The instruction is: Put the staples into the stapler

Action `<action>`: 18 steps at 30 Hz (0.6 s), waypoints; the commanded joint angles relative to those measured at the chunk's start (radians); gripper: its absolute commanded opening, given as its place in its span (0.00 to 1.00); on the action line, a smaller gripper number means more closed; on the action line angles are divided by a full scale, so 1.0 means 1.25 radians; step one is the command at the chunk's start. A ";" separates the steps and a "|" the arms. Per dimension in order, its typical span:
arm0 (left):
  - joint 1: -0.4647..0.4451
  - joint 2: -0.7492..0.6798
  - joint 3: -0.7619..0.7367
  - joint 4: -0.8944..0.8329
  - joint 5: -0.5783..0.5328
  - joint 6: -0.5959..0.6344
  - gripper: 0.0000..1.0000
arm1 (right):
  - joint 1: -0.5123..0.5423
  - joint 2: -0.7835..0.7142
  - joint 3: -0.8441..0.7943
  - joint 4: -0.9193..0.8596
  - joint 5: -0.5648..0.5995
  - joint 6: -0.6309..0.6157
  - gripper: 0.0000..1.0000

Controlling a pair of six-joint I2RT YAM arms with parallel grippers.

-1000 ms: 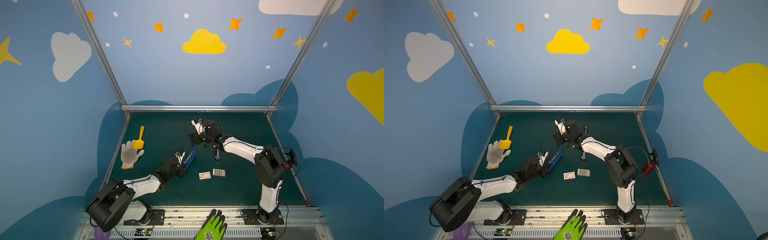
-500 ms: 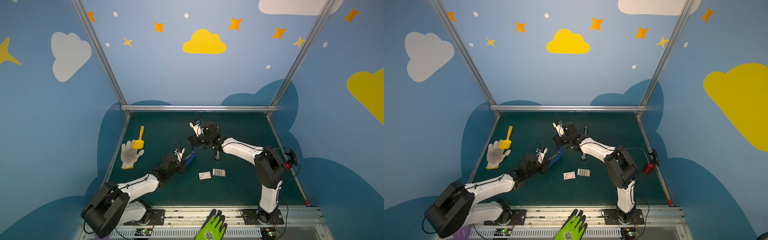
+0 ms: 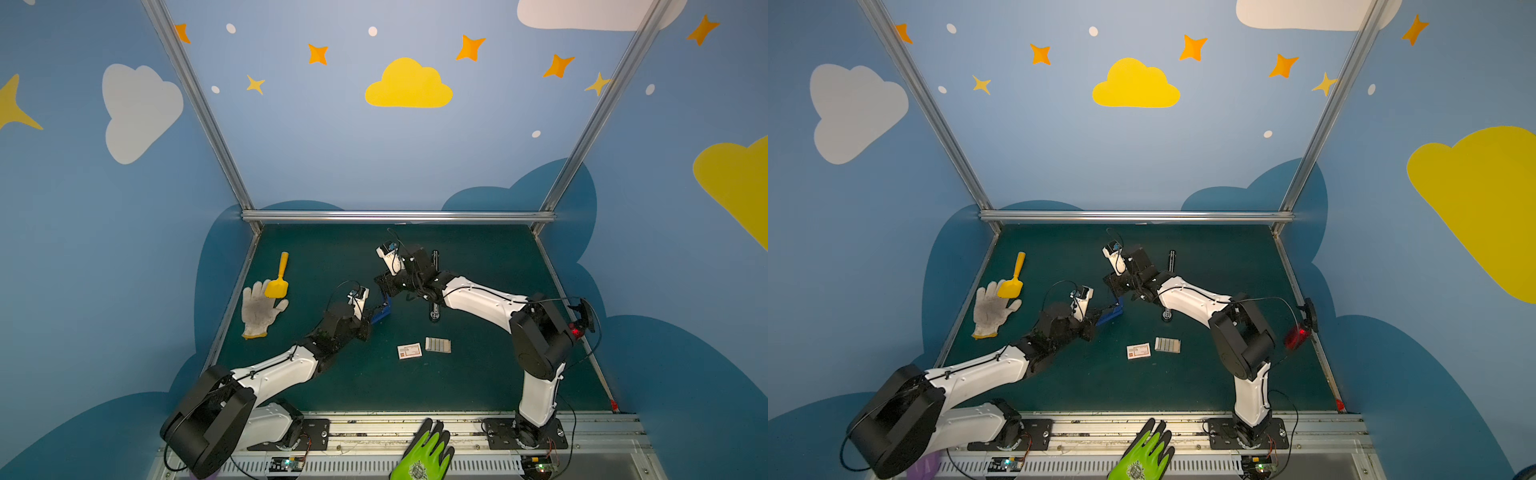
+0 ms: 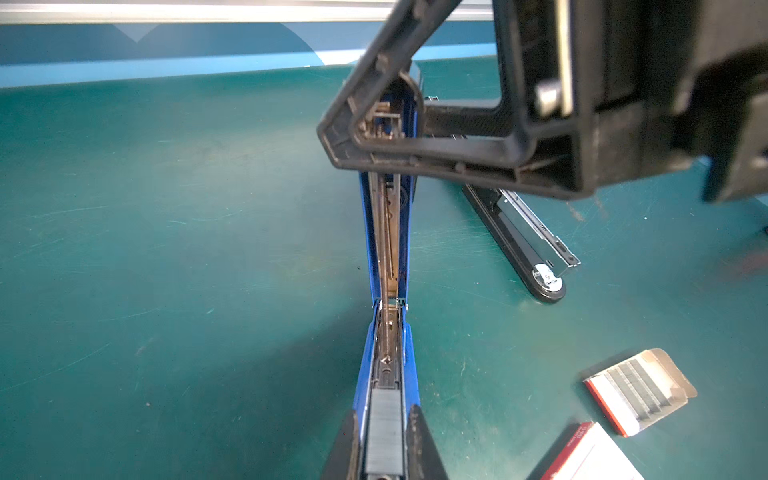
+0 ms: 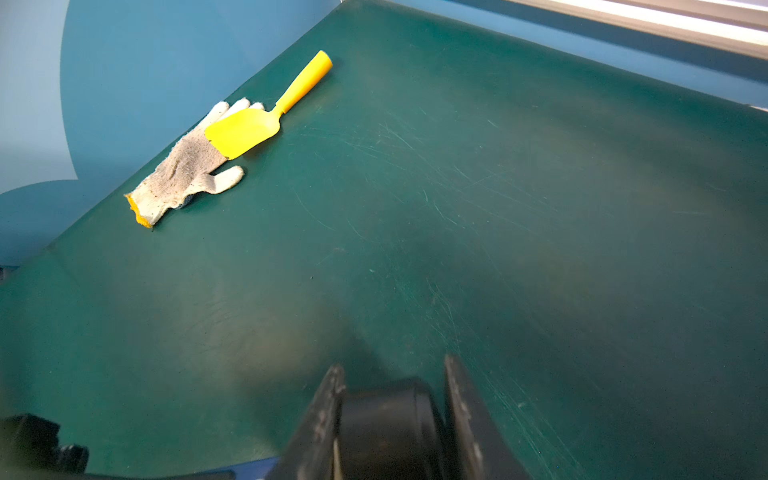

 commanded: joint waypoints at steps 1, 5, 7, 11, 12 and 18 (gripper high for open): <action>-0.006 -0.009 0.022 0.133 0.001 -0.014 0.04 | 0.079 -0.046 -0.001 -0.004 -0.162 0.154 0.30; -0.006 -0.006 0.021 0.137 0.000 -0.013 0.04 | 0.087 -0.052 -0.001 -0.001 -0.161 0.150 0.33; -0.004 -0.003 0.019 0.140 0.001 -0.014 0.04 | 0.091 -0.051 -0.003 0.003 -0.162 0.150 0.34; -0.004 -0.002 0.017 0.142 0.001 -0.015 0.04 | 0.093 -0.052 -0.006 0.008 -0.163 0.149 0.35; -0.003 -0.001 0.018 0.142 0.001 -0.015 0.04 | 0.093 -0.053 -0.007 0.009 -0.164 0.149 0.35; -0.002 -0.002 0.017 0.141 0.001 -0.014 0.04 | 0.096 -0.055 -0.009 0.014 -0.163 0.149 0.37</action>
